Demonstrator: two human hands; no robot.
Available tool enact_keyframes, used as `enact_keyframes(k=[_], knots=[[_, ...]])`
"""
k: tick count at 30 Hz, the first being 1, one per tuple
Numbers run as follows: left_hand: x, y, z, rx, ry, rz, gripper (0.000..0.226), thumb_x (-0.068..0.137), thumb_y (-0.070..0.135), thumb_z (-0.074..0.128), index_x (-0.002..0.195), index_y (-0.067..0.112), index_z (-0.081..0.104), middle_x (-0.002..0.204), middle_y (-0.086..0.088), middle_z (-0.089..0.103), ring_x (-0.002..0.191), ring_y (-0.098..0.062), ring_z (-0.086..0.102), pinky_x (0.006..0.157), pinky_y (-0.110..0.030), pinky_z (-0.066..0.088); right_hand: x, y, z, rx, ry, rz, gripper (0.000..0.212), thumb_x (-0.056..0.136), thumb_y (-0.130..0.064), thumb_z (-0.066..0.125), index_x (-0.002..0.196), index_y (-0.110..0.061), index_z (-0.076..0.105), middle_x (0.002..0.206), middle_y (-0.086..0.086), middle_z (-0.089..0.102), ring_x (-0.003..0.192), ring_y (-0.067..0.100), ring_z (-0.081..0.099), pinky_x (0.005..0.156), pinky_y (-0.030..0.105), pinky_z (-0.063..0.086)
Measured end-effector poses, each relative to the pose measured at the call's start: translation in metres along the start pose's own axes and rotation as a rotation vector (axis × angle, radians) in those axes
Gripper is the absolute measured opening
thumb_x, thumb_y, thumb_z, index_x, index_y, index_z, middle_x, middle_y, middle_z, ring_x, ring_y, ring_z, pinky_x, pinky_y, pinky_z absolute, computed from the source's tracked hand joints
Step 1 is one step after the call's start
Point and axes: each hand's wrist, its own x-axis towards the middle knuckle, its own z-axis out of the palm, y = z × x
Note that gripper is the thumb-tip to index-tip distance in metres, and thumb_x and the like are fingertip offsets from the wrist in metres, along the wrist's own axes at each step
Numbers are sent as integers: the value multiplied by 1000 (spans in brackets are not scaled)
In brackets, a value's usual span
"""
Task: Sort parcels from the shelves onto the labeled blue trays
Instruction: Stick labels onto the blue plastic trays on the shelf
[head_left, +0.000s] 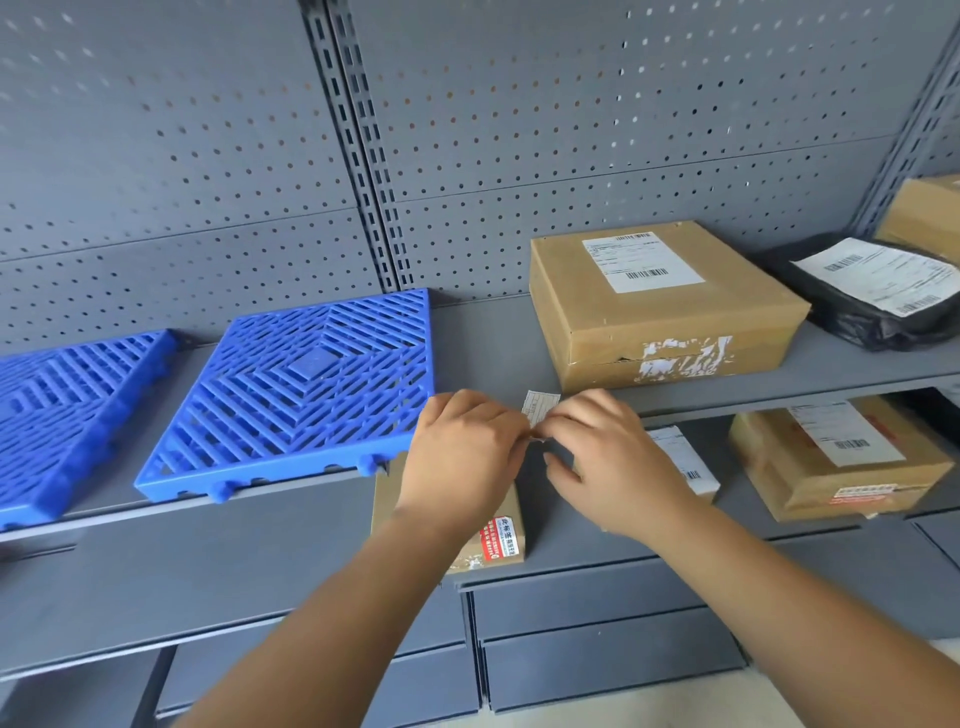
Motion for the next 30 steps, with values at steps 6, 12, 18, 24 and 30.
enact_keyframes(k=[6,12,18,24,30], knots=[[-7,-7,-17,-81,75,-41,10,88,25,66,81,25,74,73,9,69,83,-23,66,77,-37,44,10,-1,-1,9,75,6,12,84,-16,73,95,-18,72,99,-5,67,99,24,57,82,41,49],[-14,-31,-38,-139,125,-104,4,89,23,70,90,24,73,80,10,72,87,-19,64,77,-31,36,33,-18,-1,85,138,27,5,88,-16,71,88,-18,66,84,-8,67,86,24,58,75,42,47],[-23,-68,-52,-178,133,-187,7,88,21,76,94,23,74,87,9,74,91,-20,65,79,-34,42,57,-48,4,133,153,1,8,91,-22,62,87,-18,68,80,-9,64,80,22,54,72,41,46],[-36,-113,-71,-156,179,-162,17,89,32,65,100,24,74,88,10,72,93,-19,62,80,-33,41,96,-92,15,51,165,-65,8,89,-18,63,83,-17,67,76,-6,63,77,23,52,69,41,46],[-51,-159,-84,-158,218,-151,13,89,30,68,97,25,79,85,10,74,86,-19,67,75,-36,48,120,-135,37,-20,190,-142,9,89,-14,64,79,-16,65,73,-5,59,76,25,50,69,40,45]])
